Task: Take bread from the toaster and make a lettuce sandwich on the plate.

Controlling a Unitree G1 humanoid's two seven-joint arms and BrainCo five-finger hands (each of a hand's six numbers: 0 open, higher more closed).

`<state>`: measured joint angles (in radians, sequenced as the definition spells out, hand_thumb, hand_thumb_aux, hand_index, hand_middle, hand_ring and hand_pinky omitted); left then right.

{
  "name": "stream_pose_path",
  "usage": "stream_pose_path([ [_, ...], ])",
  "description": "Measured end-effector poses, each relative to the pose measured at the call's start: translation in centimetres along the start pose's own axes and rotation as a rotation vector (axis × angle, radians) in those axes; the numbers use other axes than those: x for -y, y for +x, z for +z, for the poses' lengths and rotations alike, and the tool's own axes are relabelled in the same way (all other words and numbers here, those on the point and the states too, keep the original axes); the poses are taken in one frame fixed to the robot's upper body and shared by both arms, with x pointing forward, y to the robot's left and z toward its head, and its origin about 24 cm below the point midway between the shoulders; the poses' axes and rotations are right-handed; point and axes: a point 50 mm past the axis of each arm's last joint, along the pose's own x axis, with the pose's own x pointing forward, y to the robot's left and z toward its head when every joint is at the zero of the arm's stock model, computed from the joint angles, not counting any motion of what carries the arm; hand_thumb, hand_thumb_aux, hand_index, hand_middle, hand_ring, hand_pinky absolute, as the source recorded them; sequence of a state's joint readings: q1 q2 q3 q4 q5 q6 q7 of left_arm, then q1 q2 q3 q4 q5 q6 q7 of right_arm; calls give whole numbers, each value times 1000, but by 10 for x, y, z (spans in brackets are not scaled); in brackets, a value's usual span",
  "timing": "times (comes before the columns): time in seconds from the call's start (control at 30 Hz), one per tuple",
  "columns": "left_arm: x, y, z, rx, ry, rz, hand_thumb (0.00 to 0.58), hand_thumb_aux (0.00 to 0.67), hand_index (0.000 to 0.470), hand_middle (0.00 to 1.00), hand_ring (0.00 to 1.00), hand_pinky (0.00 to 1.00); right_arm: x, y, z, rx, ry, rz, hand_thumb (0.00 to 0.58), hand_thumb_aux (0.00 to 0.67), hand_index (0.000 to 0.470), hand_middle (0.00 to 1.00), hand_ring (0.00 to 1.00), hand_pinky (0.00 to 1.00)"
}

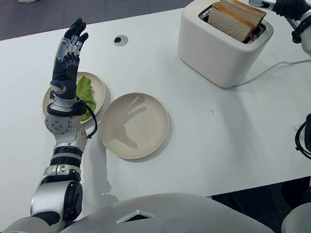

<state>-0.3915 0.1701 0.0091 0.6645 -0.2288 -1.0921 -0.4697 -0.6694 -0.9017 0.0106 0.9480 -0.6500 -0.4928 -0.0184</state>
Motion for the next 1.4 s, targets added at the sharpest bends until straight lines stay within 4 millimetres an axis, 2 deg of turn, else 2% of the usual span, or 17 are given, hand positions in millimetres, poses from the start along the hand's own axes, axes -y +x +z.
stream_pose_path([
  [0.07, -1, -1, 0, 3, 1, 6, 0, 0, 0, 0, 0, 0, -8, 3, 3, 11, 6, 40, 565, 562, 394, 0, 0, 0],
  [0.1, -2, -1, 0, 4, 2, 11, 0, 0, 0, 0, 0, 0, -8, 5, 5, 21, 6, 46, 580, 670, 470, 0, 0, 0],
  [0.23, -3, -2, 0, -1, 4, 13, 0, 0, 0, 0, 0, 0, -10, 11, 18, 88, 15, 55, 580, 670, 470, 75, 75, 75],
  [0.27, -4, -2, 0, -3, 6, 16, 0, 0, 0, 0, 0, 0, -10, 10, 18, 93, 18, 57, 580, 670, 470, 231, 231, 231],
  [0.3, -4, -2, 0, -2, 7, 17, 0, 0, 0, 0, 0, 0, -10, 10, 19, 101, 22, 50, 580, 670, 470, 635, 635, 635],
  [0.33, -4, -2, 0, -1, 7, 18, 0, 0, 0, 0, 0, 0, -9, 10, 20, 109, 28, 35, 580, 670, 470, 843, 843, 843],
  [0.4, -4, -2, 0, 0, 8, 19, 0, 0, 0, 0, 0, 0, -3, 11, 23, 141, 58, -38, 580, 670, 470, 1000, 1000, 1000],
  [0.6, -23, -7, -5, -90, 227, -29, 0, 0, 0, 0, 0, 0, 52, 7, 49, 345, 130, -493, 580, 670, 470, 1000, 1000, 1000],
  [0.8, -70, -39, -4, -324, 658, -211, 0, 0, 0, 0, 0, 0, 75, -7, 76, 612, 359, -599, 580, 670, 470, 1000, 1000, 1000],
  [0.93, -87, -63, -13, -513, 860, -333, 0, 0, 0, 0, 0, 0, 45, -7, 111, 792, 549, -346, 580, 670, 470, 1000, 1000, 1000],
  [1.03, -91, -78, -24, -642, 956, -435, 0, 0, 0, 0, 0, 0, -17, -10, 147, 901, 635, 85, 580, 670, 470, 1000, 1000, 1000],
  [1.13, -89, -99, -40, -785, 1029, -550, 0, 0, 0, 0, 0, 0, -94, -36, 188, 1002, 693, 555, 580, 670, 470, 1000, 1000, 1000],
  [1.27, -90, -97, -49, -822, 1122, -599, 0, 0, 0, 0, 0, 0, -129, -55, 210, 1056, 683, 801, 580, 670, 470, 1000, 1000, 1000],
  [1.3, -89, -95, -51, -818, 1135, -611, 190, 121, 85, 0, 0, 0, -133, -57, 212, 1057, 671, 834, 580, 670, 470, 1000, 1000, 1000],
  [1.33, -87, -94, -52, -817, 1140, -624, 447, 349, 245, 0, 0, 0, -137, -58, 213, 1049, 658, 855, 580, 670, 470, 1000, 1000, 1000],
  [1.37, -85, -95, -53, -813, 1144, -636, 580, 670, 470, 0, 0, 0, -143, -59, 214, 1039, 641, 878, 580, 670, 470, 1000, 1000, 1000],
  [1.4, -84, -94, -54, -798, 1147, -634, 580, 670, 470, 0, 0, 0, -148, -60, 215, 1027, 625, 897, 580, 670, 470, 965, 965, 965],
])
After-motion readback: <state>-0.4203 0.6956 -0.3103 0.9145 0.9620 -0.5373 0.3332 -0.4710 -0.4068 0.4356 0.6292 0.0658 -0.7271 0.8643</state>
